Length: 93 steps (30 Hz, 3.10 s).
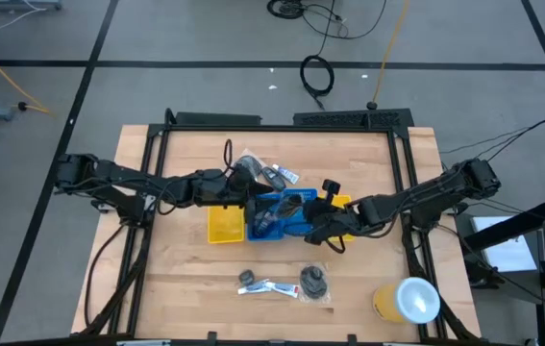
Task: Pick & Place Travel size toiletries
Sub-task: Put the hairbrush into the left yellow bin
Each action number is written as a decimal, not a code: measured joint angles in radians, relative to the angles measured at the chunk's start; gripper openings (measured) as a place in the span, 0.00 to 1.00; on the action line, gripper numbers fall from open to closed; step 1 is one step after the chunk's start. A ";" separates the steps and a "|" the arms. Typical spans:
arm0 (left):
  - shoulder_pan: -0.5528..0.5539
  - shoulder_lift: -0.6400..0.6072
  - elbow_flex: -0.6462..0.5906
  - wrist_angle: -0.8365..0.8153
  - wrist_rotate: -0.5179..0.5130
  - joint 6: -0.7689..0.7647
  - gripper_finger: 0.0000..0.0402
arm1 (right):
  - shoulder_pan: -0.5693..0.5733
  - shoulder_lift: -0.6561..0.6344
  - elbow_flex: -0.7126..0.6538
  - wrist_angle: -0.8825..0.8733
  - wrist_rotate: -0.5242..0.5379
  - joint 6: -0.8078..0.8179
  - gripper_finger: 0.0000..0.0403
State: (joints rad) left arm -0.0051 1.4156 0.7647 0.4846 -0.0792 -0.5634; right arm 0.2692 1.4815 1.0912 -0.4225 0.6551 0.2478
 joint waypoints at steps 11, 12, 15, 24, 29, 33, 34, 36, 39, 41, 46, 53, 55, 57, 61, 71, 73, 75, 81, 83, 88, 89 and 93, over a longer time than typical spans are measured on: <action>-0.001 0.074 0.000 0.109 0.028 -0.027 0.61 | -0.022 0.000 0.000 -0.005 -0.001 -0.010 0.00; -0.001 0.074 0.000 0.109 0.026 -0.027 0.61 | -0.022 0.000 0.000 -0.004 -0.001 -0.010 0.00; -0.001 0.083 0.000 0.120 0.017 -0.037 0.61 | -0.022 0.000 0.000 0.017 -0.002 -0.027 0.00; -0.001 0.132 0.010 0.110 0.001 -0.075 0.44 | -0.021 0.000 0.000 0.052 -0.005 -0.058 0.00; -0.001 0.130 0.010 0.111 0.017 -0.039 0.14 | -0.021 0.000 0.000 0.048 -0.029 -0.052 0.00; -0.001 0.129 0.010 0.095 0.024 -0.008 0.04 | -0.020 0.000 0.000 0.046 -0.034 -0.052 0.00; 0.001 0.129 0.010 0.087 0.022 -0.013 0.05 | -0.019 0.000 0.000 0.046 -0.036 -0.052 0.00; 0.001 0.128 0.011 0.070 0.017 -0.015 0.04 | -0.019 0.000 0.000 0.046 -0.036 -0.052 0.01; 0.001 0.128 0.011 0.060 0.018 0.000 0.03 | -0.019 0.000 0.000 0.044 -0.035 -0.052 0.04; 0.001 0.128 0.011 0.054 0.019 0.004 0.03 | -0.019 0.000 0.000 0.046 -0.033 -0.052 0.08; 0.001 0.124 0.011 0.039 0.026 0.009 0.03 | -0.019 0.000 0.000 0.038 -0.032 -0.051 0.22; -0.003 0.039 0.011 -0.112 -0.011 0.028 0.03 | -0.019 0.000 0.000 0.021 -0.031 -0.051 0.38; -0.010 -0.005 0.010 -0.203 -0.045 0.030 0.03 | -0.019 0.000 0.000 0.021 -0.031 -0.040 0.40; -0.021 -0.048 0.011 -0.285 -0.080 0.031 0.03 | -0.019 0.000 0.000 0.014 -0.031 -0.027 0.41; -0.052 -0.141 0.010 -0.479 -0.140 0.014 0.03 | -0.019 0.000 0.000 0.009 -0.031 -0.025 0.41; -0.166 -0.333 0.010 -0.926 -0.312 -0.051 0.03 | -0.019 0.000 0.000 0.007 -0.031 -0.024 0.41; -0.186 -0.356 0.010 -0.984 -0.321 -0.064 0.04 | -0.019 0.000 0.000 0.007 -0.031 -0.024 0.41; -0.203 -0.373 0.010 -1.036 -0.333 -0.071 0.04 | -0.019 0.000 0.000 0.007 -0.031 -0.024 0.41; -0.241 -0.365 0.010 -1.111 -0.352 -0.020 0.03 | -0.019 0.000 0.000 0.007 -0.031 -0.024 0.41; -0.247 -0.346 0.011 -1.113 -0.366 -0.011 0.04 | -0.019 0.000 0.000 0.009 -0.028 -0.024 0.41; -0.253 -0.312 0.010 -1.113 -0.392 -0.001 0.03 | -0.019 0.000 0.000 0.014 -0.028 -0.024 0.41; -0.253 -0.301 0.010 -1.112 -0.394 0.010 0.03 | -0.019 0.000 0.000 0.014 -0.028 -0.024 0.41; -0.253 -0.272 0.010 -1.108 -0.412 0.047 0.03 | -0.020 0.000 0.000 0.015 -0.028 -0.024 0.41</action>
State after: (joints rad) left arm -0.2581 1.1437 0.7746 -0.6232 -0.4913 -0.5162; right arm 0.2489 1.4815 1.0912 -0.4079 0.6270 0.2234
